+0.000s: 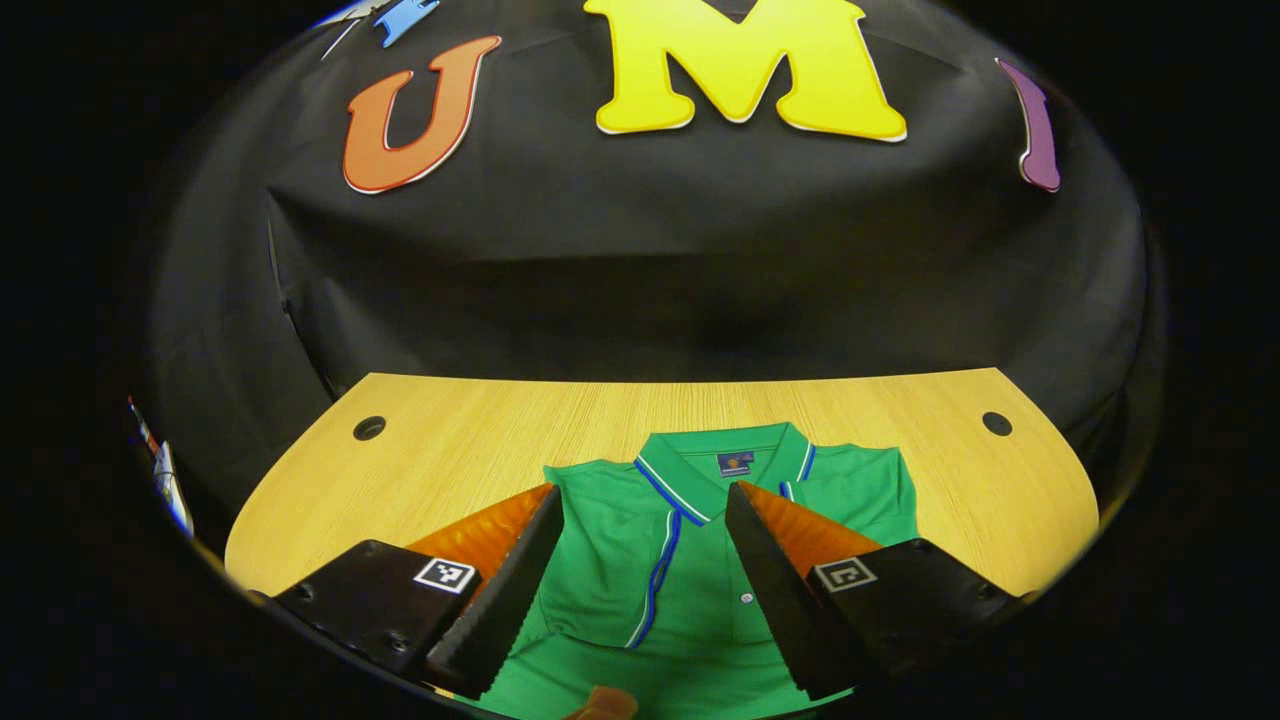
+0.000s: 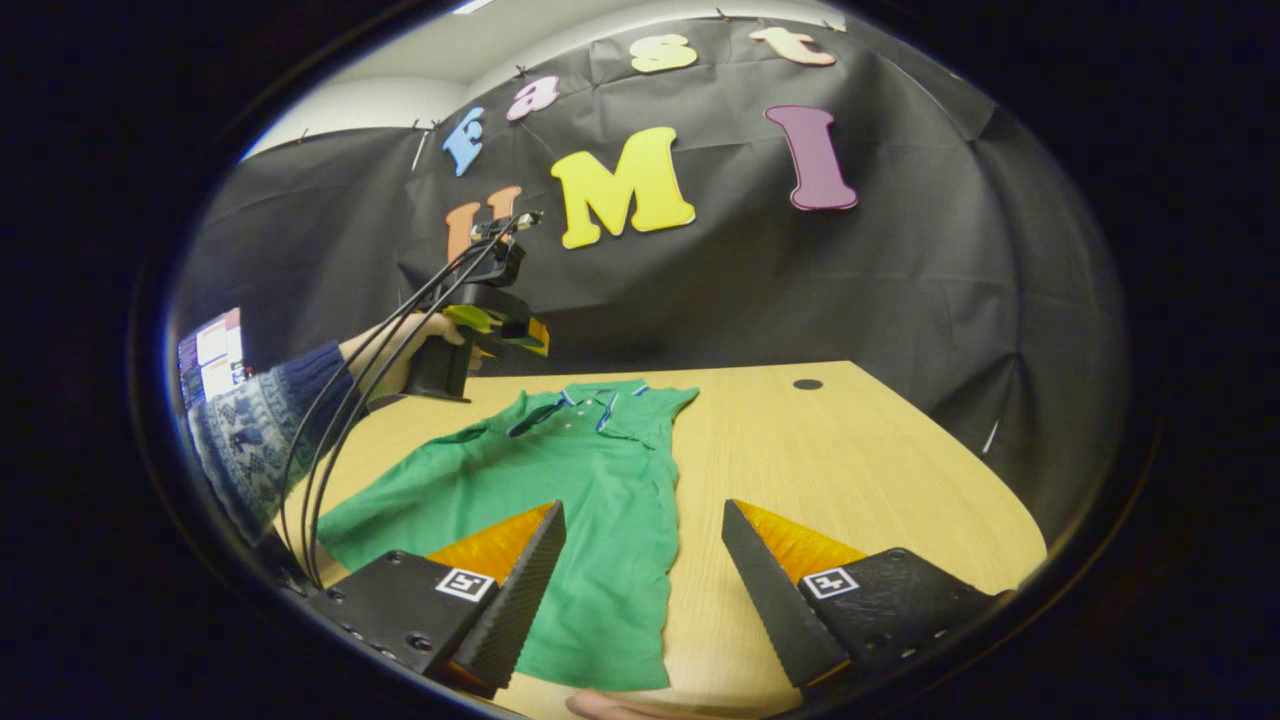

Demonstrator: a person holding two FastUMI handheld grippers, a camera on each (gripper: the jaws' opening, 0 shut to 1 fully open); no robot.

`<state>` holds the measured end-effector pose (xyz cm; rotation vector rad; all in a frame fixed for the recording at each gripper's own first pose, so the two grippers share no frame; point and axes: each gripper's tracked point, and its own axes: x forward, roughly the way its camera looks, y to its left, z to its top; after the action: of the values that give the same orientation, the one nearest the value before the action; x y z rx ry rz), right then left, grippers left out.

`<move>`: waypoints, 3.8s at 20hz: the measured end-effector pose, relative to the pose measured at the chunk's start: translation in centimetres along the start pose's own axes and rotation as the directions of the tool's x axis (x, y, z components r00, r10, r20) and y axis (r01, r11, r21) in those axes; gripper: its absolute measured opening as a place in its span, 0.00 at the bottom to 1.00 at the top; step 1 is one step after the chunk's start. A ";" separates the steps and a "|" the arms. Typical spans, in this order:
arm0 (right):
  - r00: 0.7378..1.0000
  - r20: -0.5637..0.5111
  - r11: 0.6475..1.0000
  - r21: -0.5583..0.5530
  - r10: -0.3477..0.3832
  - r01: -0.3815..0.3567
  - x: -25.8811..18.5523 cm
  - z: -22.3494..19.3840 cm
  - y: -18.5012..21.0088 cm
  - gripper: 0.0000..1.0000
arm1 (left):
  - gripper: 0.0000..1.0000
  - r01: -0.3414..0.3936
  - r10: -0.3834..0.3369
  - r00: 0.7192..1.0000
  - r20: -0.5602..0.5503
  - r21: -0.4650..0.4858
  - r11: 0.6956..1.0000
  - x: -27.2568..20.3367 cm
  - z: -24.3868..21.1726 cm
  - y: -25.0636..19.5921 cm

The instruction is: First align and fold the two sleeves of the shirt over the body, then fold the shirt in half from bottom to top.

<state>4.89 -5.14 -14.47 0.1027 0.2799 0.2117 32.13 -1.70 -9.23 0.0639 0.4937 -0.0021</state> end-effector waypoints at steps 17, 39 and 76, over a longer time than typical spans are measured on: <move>0.992 0.115 0.997 -0.055 -0.042 0.049 -6.9 3.7 4.0 0.91 | 1.00 -0.026 0.014 0.958 0.287 0.039 0.999 -24.7 -1.0 6.2; 0.978 0.154 0.973 -0.161 -0.139 0.163 -7.5 3.6 4.8 0.95 | 1.00 0.041 -0.017 0.960 0.280 -0.079 0.996 -31.3 -16.2 9.6; 0.991 -0.076 0.988 -0.122 -0.108 0.098 -2.6 -5.9 3.4 0.01 | 0.06 0.084 -0.086 0.991 0.099 0.018 0.996 -26.9 -24.7 9.1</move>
<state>0.13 -1.96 -19.04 -0.0376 0.3533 0.1294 -3.14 8.51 -17.64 0.0555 0.3961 -0.0918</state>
